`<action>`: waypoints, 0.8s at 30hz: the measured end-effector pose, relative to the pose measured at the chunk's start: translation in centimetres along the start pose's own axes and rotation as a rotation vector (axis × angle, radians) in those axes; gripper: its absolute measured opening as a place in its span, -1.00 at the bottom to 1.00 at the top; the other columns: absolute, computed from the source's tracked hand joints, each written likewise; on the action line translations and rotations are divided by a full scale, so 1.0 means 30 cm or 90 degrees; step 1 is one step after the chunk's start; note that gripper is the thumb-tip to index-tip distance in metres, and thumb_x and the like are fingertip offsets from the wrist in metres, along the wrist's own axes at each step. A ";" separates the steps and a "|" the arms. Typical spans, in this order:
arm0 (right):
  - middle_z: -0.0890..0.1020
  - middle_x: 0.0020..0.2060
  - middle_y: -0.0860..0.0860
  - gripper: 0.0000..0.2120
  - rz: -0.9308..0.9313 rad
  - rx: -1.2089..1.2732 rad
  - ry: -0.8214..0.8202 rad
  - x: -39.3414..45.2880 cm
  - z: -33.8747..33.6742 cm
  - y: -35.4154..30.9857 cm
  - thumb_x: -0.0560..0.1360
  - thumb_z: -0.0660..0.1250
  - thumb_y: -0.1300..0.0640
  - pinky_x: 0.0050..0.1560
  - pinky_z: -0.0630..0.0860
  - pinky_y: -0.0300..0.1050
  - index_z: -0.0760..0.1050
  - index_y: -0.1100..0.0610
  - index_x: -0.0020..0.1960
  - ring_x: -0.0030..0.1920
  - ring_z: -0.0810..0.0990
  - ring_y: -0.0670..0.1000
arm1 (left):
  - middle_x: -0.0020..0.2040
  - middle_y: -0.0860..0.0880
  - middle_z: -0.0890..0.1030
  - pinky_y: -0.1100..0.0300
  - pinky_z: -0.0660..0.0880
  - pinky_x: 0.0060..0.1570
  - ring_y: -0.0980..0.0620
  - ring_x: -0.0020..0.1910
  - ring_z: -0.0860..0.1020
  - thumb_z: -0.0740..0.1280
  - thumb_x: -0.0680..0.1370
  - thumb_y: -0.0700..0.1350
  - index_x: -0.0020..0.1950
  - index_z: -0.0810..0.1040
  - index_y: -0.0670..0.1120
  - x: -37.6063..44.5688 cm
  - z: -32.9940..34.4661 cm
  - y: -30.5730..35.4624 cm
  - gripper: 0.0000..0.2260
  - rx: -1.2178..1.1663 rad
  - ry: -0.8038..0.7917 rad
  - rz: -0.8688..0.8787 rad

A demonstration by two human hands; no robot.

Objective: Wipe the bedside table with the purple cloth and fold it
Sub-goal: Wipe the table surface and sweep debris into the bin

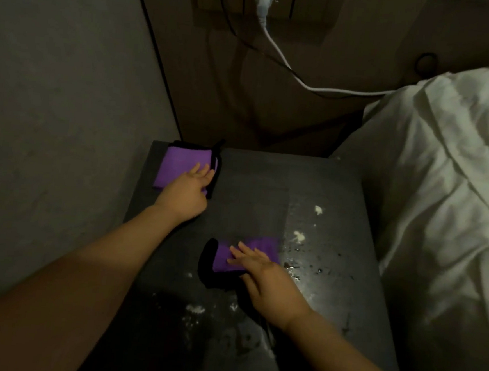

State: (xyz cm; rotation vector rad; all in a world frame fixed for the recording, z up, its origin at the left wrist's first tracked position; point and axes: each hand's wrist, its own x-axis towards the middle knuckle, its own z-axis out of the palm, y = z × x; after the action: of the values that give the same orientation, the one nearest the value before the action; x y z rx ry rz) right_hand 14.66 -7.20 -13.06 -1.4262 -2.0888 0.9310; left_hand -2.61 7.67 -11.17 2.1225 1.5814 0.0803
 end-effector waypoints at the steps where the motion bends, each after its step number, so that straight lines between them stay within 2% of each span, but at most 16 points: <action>1: 0.50 0.24 0.05 -0.69 0.040 0.064 0.019 0.003 -0.019 -0.009 0.54 0.13 0.23 0.28 0.12 -0.46 0.44 0.18 0.25 0.22 0.32 -0.27 | 0.53 -0.12 0.08 0.16 -0.02 0.49 -0.02 0.53 0.02 0.16 0.51 -0.33 0.48 0.10 -0.13 -0.001 0.003 -0.001 -0.44 0.000 0.006 0.001; 2: 0.58 0.11 0.02 -0.73 0.093 0.139 0.043 0.009 -0.041 -0.015 0.55 0.16 0.27 0.15 0.23 -0.54 0.47 0.20 0.21 0.08 0.41 -0.36 | 0.53 -0.11 0.08 0.17 -0.03 0.48 -0.02 0.53 0.02 0.15 0.51 -0.33 0.48 0.09 -0.14 -0.003 0.007 -0.001 -0.45 -0.001 0.010 0.001; 3: 0.62 -0.06 -0.03 -0.78 0.151 0.232 0.074 0.014 -0.068 -0.023 0.55 0.17 0.27 0.00 0.34 -0.52 0.51 0.22 0.13 -0.08 0.50 -0.35 | 0.53 -0.11 0.08 0.18 -0.04 0.48 -0.02 0.53 0.02 0.15 0.51 -0.33 0.48 0.10 -0.14 -0.005 0.013 -0.001 -0.45 0.000 0.014 0.001; 4: 0.60 -0.21 -0.02 -0.82 0.205 0.334 0.114 0.020 -0.096 -0.022 0.55 0.16 0.26 -0.10 0.40 -0.40 0.53 0.22 0.02 -0.21 0.53 -0.26 | 0.53 -0.11 0.08 0.17 -0.04 0.48 -0.01 0.53 0.02 0.16 0.51 -0.33 0.48 0.10 -0.14 -0.005 0.020 -0.001 -0.45 0.000 0.020 0.002; 5: 0.57 -0.29 0.01 -0.81 0.255 0.437 0.162 0.028 -0.126 -0.016 0.56 0.15 0.24 -0.16 0.43 -0.26 0.53 0.20 -0.09 -0.25 0.52 -0.12 | 0.53 -0.11 0.09 0.15 -0.03 0.48 -0.01 0.53 0.02 0.16 0.51 -0.33 0.48 0.11 -0.13 -0.005 0.026 -0.001 -0.45 0.000 0.027 0.003; 7: 0.56 -0.33 0.06 -0.76 0.333 0.595 0.258 0.048 -0.195 0.002 0.57 0.13 0.18 -0.22 0.44 -0.10 0.50 0.14 -0.20 -0.28 0.51 0.03 | 0.53 -0.09 0.09 0.13 -0.02 0.49 -0.01 0.53 0.03 0.16 0.51 -0.32 0.48 0.11 -0.12 -0.005 0.030 -0.001 -0.45 0.002 0.040 -0.001; 9: 0.57 -0.30 0.07 -0.74 0.332 0.642 0.340 0.075 -0.285 0.032 0.58 0.12 0.15 -0.18 0.45 -0.07 0.49 0.12 -0.21 -0.25 0.53 0.02 | 0.53 -0.09 0.10 0.14 -0.04 0.49 -0.01 0.53 0.04 0.16 0.51 -0.32 0.48 0.12 -0.13 -0.004 0.034 -0.001 -0.46 0.001 0.050 -0.002; 10: 0.56 -0.29 0.06 -0.74 0.313 0.606 0.382 0.095 -0.334 0.051 0.58 0.11 0.15 -0.16 0.46 -0.08 0.49 0.10 -0.22 -0.26 0.54 -0.03 | 0.53 -0.10 0.11 0.13 -0.04 0.49 -0.01 0.53 0.04 0.16 0.50 -0.33 0.47 0.13 -0.13 -0.004 0.038 0.001 -0.46 -0.001 0.054 -0.001; 12: 0.54 -0.33 0.00 -0.74 0.275 0.385 0.451 0.145 -0.427 0.090 0.59 0.11 0.16 -0.28 0.43 -0.18 0.50 0.08 -0.21 -0.35 0.52 -0.19 | 0.52 -0.12 0.12 0.13 -0.03 0.49 -0.03 0.52 0.05 0.15 0.50 -0.34 0.47 0.14 -0.15 -0.007 0.045 0.004 -0.46 -0.001 0.060 0.003; 13: 0.53 -0.31 0.00 -0.76 0.252 0.256 0.465 0.177 -0.467 0.109 0.58 0.11 0.17 -0.32 0.37 -0.23 0.52 0.12 -0.14 -0.36 0.49 -0.22 | 0.52 -0.12 0.12 0.13 -0.03 0.49 -0.03 0.52 0.05 0.15 0.50 -0.34 0.47 0.14 -0.15 -0.008 0.049 0.003 -0.46 -0.001 0.062 0.003; 14: 0.54 -0.23 0.01 -0.78 0.237 0.148 0.463 0.212 -0.498 0.130 0.58 0.11 0.19 -0.30 0.35 -0.25 0.53 0.20 -0.01 -0.29 0.50 -0.18 | 0.52 -0.12 0.12 0.14 -0.03 0.49 -0.03 0.53 0.05 0.14 0.50 -0.34 0.47 0.14 -0.15 -0.010 0.051 0.002 -0.46 -0.002 0.064 0.002; 16: 0.56 -0.05 0.06 -0.73 0.234 0.010 0.422 0.272 -0.530 0.179 0.57 0.12 0.23 -0.13 0.35 -0.29 0.45 0.23 0.21 -0.04 0.52 -0.03 | 0.52 -0.12 0.11 0.13 -0.04 0.49 -0.03 0.53 0.04 0.13 0.50 -0.34 0.47 0.13 -0.15 -0.011 0.053 0.000 -0.46 -0.004 0.064 0.000; 18: 0.56 0.15 0.14 -0.69 0.234 -0.073 0.331 0.308 -0.520 0.240 0.55 0.14 0.25 0.10 0.37 -0.19 0.40 0.21 0.28 0.16 0.50 0.09 | 0.53 -0.11 0.09 0.13 -0.06 0.49 -0.02 0.53 0.02 0.12 0.52 -0.32 0.48 0.11 -0.14 -0.010 0.054 0.002 -0.47 -0.002 0.060 0.000; 20: 0.45 0.29 0.16 -0.66 0.251 -0.106 0.235 0.316 -0.476 0.295 0.56 0.15 0.24 0.28 0.27 -0.11 0.36 0.19 0.32 0.28 0.41 0.12 | 0.54 -0.10 0.07 0.14 -0.08 0.49 -0.01 0.53 0.00 0.11 0.53 -0.30 0.48 0.09 -0.12 -0.011 0.053 0.005 -0.48 0.000 0.053 0.001; 24: 0.27 0.41 0.16 -0.62 0.238 -0.141 0.171 0.304 -0.384 0.314 0.55 0.15 0.29 0.36 0.14 -0.07 0.31 0.17 0.36 0.39 0.25 0.13 | 0.54 -0.08 0.04 0.16 -0.11 0.49 0.01 0.53 -0.02 0.10 0.55 -0.26 0.49 0.05 -0.11 -0.010 0.058 0.017 -0.48 0.000 0.043 0.010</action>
State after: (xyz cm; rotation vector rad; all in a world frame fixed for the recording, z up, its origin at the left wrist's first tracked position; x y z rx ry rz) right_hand 25.10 6.79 -12.36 -1.9839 -1.8022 0.6028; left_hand -1.68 6.70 -12.40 2.1535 1.6024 0.1580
